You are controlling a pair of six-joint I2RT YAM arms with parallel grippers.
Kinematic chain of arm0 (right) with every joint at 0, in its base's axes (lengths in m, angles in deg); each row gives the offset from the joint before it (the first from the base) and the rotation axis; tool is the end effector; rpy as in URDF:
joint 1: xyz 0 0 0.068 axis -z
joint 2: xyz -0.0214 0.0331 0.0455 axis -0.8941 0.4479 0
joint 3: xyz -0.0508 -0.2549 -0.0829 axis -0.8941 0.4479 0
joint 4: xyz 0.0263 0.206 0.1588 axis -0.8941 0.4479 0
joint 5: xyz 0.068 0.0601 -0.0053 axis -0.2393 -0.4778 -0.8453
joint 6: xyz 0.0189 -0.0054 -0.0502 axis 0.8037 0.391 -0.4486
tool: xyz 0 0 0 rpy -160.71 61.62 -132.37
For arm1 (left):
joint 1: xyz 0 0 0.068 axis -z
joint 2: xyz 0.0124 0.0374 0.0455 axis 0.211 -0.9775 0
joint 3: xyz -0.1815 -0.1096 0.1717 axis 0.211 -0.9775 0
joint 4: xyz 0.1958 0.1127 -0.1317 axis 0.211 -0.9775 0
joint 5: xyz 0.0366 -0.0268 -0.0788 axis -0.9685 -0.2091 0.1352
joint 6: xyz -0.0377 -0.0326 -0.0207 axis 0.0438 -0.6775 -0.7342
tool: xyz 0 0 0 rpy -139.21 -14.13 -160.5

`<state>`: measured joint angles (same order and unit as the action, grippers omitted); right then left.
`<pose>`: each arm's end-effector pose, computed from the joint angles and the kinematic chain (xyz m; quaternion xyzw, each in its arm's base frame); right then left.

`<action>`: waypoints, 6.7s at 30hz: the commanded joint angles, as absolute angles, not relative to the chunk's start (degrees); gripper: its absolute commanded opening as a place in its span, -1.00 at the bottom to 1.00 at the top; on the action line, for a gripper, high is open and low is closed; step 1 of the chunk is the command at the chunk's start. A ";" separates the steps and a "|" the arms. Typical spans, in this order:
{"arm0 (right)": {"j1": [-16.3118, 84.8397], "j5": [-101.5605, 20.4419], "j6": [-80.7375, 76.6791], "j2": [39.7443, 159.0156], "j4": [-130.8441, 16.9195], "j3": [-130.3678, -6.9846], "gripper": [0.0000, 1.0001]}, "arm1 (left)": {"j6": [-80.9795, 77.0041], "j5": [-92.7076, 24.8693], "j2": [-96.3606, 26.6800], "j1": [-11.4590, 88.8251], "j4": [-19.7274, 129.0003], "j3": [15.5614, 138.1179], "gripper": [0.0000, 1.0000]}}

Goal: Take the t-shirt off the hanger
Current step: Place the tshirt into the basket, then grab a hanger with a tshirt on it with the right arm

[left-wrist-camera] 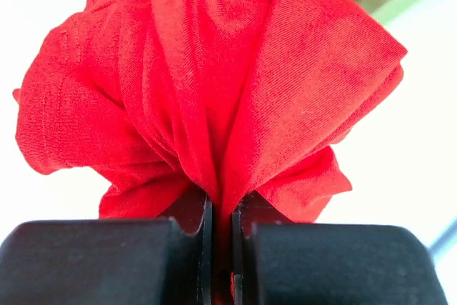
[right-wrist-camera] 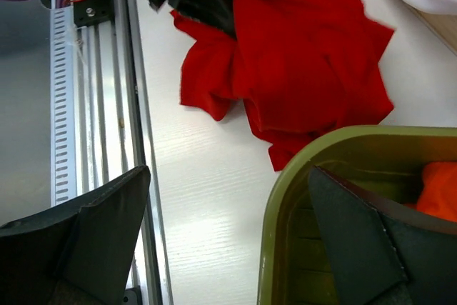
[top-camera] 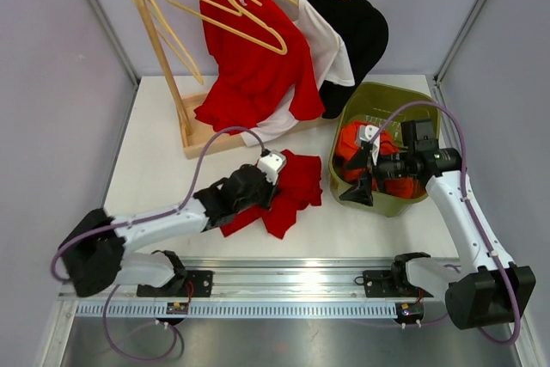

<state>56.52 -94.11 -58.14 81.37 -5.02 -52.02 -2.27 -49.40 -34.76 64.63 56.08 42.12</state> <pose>0.1940 0.0549 0.3152 -0.5171 0.6587 0.3651 0.4068 0.1704 -0.2142 0.2041 0.2785 0.8379 -0.2009 0.4242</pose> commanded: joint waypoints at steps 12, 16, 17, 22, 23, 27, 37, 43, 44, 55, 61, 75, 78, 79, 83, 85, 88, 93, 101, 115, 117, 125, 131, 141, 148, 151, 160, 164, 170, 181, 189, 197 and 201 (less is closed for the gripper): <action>41.70 -91.29 -54.91 92.12 -6.40 -72.84 0.99 | 3.88 -33.57 -11.64 65.36 42.16 54.50 -1.00; 36.06 -89.87 -50.86 96.78 -7.55 -78.73 0.99 | 3.27 -32.51 -10.50 65.36 42.69 58.80 -1.00; 35.36 -90.13 -50.59 98.18 -7.29 -80.56 0.99 | 3.18 -32.60 -10.06 65.27 42.86 59.33 -1.00; 30.62 -92.68 -51.64 100.82 -4.39 -81.55 0.99 | 3.70 -34.09 -7.25 65.36 46.64 60.74 -1.00; 29.74 -92.51 -51.65 101.09 -4.21 -81.20 0.99 | 4.05 -34.09 -7.16 65.27 47.43 61.09 -1.00; 26.22 -94.79 -52.35 102.76 -3.07 -81.02 0.99 | 4.67 -34.45 -8.47 65.27 50.94 63.11 -1.00; 23.31 -97.78 -47.79 104.08 -7.37 -80.67 0.50 | 2.82 -33.48 -9.71 65.27 57.98 63.03 -1.00; 23.31 -95.24 -46.47 102.33 -8.25 -78.74 -0.66 | 2.47 -35.85 -6.81 65.27 59.21 61.54 -1.00; 23.49 -94.80 -46.46 101.97 -7.99 -78.74 -1.00 | 2.21 -35.85 -6.46 65.27 58.78 61.62 -0.99; 38.56 -91.99 -48.31 97.59 0.97 -87.77 -1.00 | 3.70 -44.18 0.74 65.27 47.80 60.66 0.82; 51.16 -84.88 -39.30 92.67 -4.96 -92.09 -1.00 | 7.82 -52.44 7.69 65.27 36.47 56.18 0.98; 78.60 -79.51 -25.99 99.85 -18.61 -91.76 -1.00 | 11.09 -64.06 18.15 65.27 29.07 43.35 0.98; 78.60 -78.01 -25.81 105.81 -20.64 -89.91 -1.00 | 11.35 -65.12 18.42 65.27 28.63 42.64 0.98; 78.51 -77.31 -26.07 107.23 -20.56 -89.46 -1.00 | 11.26 -65.47 18.42 65.27 28.45 42.55 0.98; 78.60 -73.27 -28.00 112.77 -21.52 -85.34 -1.00 | 11.17 -66.00 18.59 65.27 27.75 42.11 0.98; 78.60 -70.37 -29.84 115.32 -22.49 -82.00 -1.00 | 11.26 -66.17 18.77 65.27 27.57 41.85 0.98; 78.60 -68.25 -32.30 119.10 -21.00 -79.44 -0.91 | 11.26 -66.17 18.86 65.27 27.40 41.67 0.98; 78.60 -63.95 -36.43 122.36 -19.94 -75.23 -0.62 | 11.26 -66.53 18.07 65.18 26.87 41.67 0.98; 78.60 -60.52 -39.43 121.48 -20.29 -71.97 -0.07 | 11.44 -66.88 16.49 65.18 26.25 41.94 0.98; 78.51 -64.64 -37.32 108.65 -9.49 -87.51 0.80 | 11.26 -66.61 15.87 65.18 25.81 42.11 0.98; 78.07 -68.75 -36.97 108.74 -5.38 -92.52 0.92 | 11.17 -66.53 15.87 65.18 25.81 42.11 0.98; 63.67 -77.83 -32.52 108.82 -1.21 -109.56 0.99 | 11.26 -66.53 15.43 65.18 25.81 42.11 0.98; 52.50 -77.83 -17.92 111.10 -19.22 -114.84 0.99 | 11.00 -67.84 15.78 65.09 25.55 42.02 0.98; 42.48 -61.33 -14.82 132.97 -22.67 -138.13 0.75 | 11.26 -70.04 14.90 65.09 25.20 41.85 0.98; 41.16 -54.10 -13.85 139.32 -24.60 -144.21 0.47 | 11.70 -70.31 13.85 65.01 25.20 41.76 0.98; 41.07 -53.75 -14.12 140.46 -24.95 -143.60 0.40 | 11.88 -69.87 12.71 65.01 25.20 41.85 0.98; 40.98 -56.91 -14.38 143.80 -25.83 -143.42 -0.17 | 12.05 -69.16 11.30 64.92 24.93 42.02 0.98; 40.63 -57.61 -14.82 145.21 -26.44 -144.91 -0.23 | 12.14 -68.90 11.12 64.92 25.29 41.76 0.98; 40.19 -58.84 -15.96 145.30 -27.41 -145.79 -1.00 | 12.05 -68.81 10.42 64.66 25.29 41.76 0.98; 40.01 -58.32 -14.38 141.61 -29.61 -150.97 -1.00 | 11.97 -68.28 10.51 64.21 25.38 41.85 0.98; 40.19 -56.39 -15.61 139.68 -28.03 -152.74 -1.00 | 11.97 -68.20 10.51 64.13 25.46 41.85 0.98; 40.28 -55.86 -17.28 135.91 -24.34 -147.21 -1.00 | 11.70 -68.46 11.47 64.04 25.29 41.85 0.98; 40.71 -55.86 -18.07 132.13 -23.90 -142.29 -1.00 | 11.70 -68.11 11.74 64.04 25.29 41.94 0.97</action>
<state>40.54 -56.23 -16.72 139.79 -19.41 -142.93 11.31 -68.46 11.00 64.24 23.65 41.66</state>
